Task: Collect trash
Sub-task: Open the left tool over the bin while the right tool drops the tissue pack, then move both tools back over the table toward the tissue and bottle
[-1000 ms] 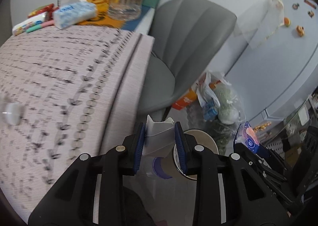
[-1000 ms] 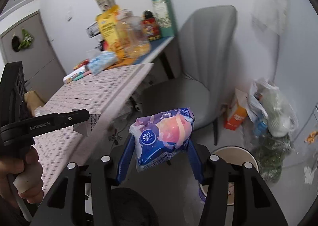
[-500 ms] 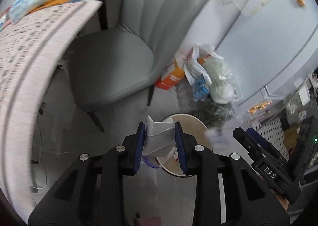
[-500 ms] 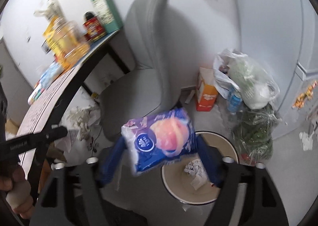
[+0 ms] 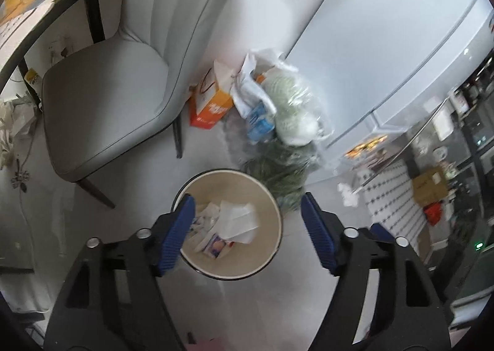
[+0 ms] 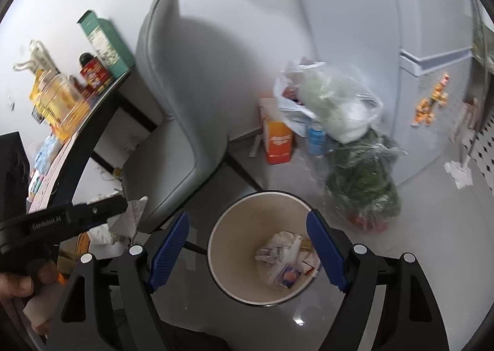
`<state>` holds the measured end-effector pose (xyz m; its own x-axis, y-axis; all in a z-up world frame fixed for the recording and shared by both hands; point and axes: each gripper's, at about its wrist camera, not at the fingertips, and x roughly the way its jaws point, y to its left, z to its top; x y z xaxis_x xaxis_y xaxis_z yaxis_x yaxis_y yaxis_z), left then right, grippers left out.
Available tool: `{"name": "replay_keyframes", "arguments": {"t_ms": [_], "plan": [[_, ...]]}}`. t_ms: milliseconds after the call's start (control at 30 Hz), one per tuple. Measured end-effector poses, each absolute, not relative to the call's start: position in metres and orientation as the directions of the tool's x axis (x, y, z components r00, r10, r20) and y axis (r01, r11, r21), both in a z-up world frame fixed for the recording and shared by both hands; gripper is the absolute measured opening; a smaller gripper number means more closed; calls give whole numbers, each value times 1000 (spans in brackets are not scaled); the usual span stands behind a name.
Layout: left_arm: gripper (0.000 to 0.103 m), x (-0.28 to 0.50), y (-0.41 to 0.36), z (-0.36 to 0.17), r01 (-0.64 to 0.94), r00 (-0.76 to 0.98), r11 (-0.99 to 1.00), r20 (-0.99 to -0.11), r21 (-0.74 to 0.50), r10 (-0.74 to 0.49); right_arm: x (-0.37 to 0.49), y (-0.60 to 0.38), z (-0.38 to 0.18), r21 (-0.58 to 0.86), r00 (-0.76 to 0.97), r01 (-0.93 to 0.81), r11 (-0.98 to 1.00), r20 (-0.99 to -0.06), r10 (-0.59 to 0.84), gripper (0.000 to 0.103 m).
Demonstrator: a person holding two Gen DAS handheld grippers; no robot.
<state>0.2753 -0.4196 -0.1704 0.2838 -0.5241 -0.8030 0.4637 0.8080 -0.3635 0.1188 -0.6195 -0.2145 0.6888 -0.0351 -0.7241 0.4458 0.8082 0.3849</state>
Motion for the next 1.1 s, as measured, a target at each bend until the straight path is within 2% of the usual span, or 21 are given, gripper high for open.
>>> {"name": "replay_keyframes", "arguments": {"t_ms": [33,267,333,533,1100], "plan": [[82,276,-414,-165,457,295,812,-800,-362,-522,114,-623,-214,385,689,453,804,-724,-42,77],[94,272,-368,-127,433,421,845,-758,-314,-498,107,-615,-206,385,694,439,812,-719,-34,77],[96,271,-351,-117,413,454,857,-746,-308,-487,111,-602,-201,392,702,416,821,-712,-15,81],[97,266,-297,-92,353,536,884,-709,-306,-459,125,-558,-172,381,740,346,858,-673,0,96],[97,229,-125,-37,197,704,930,-615,-311,-355,157,-396,-87,328,789,114,938,-604,116,95]]}}
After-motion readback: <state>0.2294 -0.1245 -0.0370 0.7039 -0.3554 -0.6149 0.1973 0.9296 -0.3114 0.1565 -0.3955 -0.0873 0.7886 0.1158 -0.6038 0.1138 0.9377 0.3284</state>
